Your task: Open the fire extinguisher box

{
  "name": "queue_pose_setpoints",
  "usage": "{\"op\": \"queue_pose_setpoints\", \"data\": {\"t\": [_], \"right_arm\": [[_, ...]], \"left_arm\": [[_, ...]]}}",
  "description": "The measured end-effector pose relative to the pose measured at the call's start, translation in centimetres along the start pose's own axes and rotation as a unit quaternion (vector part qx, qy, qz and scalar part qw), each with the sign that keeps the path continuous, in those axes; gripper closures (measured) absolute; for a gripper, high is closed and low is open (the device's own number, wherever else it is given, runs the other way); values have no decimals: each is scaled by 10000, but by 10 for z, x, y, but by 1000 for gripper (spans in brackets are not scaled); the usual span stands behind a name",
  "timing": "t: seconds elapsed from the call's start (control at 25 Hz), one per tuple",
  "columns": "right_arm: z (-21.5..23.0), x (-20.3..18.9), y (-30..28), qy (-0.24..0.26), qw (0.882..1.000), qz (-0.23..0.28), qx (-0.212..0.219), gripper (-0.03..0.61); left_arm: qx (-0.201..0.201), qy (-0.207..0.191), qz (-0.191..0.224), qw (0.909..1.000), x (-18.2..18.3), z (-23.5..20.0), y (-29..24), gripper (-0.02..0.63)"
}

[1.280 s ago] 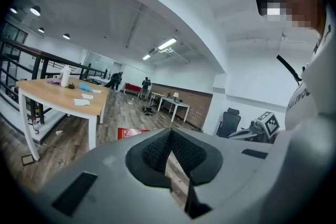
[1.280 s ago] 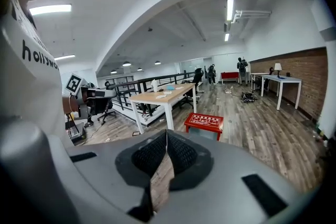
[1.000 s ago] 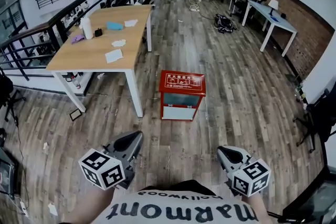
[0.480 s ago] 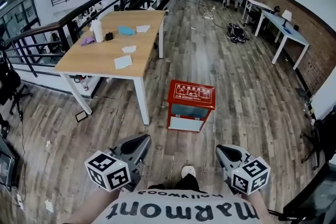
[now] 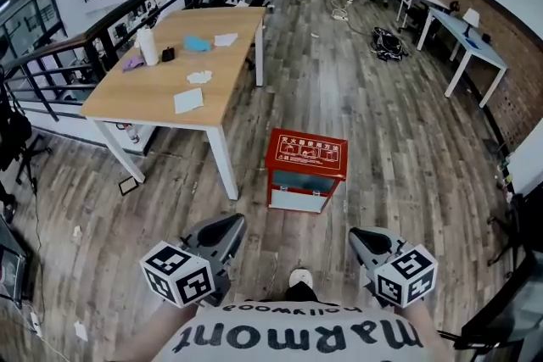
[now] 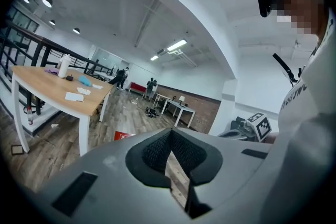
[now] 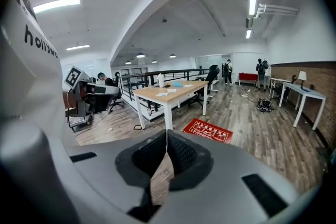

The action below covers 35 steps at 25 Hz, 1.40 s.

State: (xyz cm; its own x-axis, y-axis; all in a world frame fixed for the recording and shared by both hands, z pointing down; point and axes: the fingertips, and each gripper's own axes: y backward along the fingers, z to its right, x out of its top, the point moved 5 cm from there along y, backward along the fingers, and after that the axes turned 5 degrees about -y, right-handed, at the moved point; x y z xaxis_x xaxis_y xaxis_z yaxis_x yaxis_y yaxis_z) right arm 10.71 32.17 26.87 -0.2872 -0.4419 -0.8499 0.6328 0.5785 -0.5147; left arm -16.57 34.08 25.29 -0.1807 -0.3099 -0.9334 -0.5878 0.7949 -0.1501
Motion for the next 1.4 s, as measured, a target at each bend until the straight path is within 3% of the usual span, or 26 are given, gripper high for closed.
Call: {"op": "queue_pose_setpoints", "data": {"t": [0.16,0.56,1.0,1.4], "right_arm": [[27,7,-10,151,9997,-176,51,569],[86,17,-34,-3,9991,-288,297,569],[133,34,-67,-79,9980,-207,598,569],[175,44,-96,-52,9967,-358,725,569]], "left_arm": [[113,248,72,9996,2,-7,-25,607],[573,416,-68,9975,3,-16,-66,607],[783,201,-201,9965,22,-21,-108,607],[916,262,-228,9952,31,-39,-151,607]]}}
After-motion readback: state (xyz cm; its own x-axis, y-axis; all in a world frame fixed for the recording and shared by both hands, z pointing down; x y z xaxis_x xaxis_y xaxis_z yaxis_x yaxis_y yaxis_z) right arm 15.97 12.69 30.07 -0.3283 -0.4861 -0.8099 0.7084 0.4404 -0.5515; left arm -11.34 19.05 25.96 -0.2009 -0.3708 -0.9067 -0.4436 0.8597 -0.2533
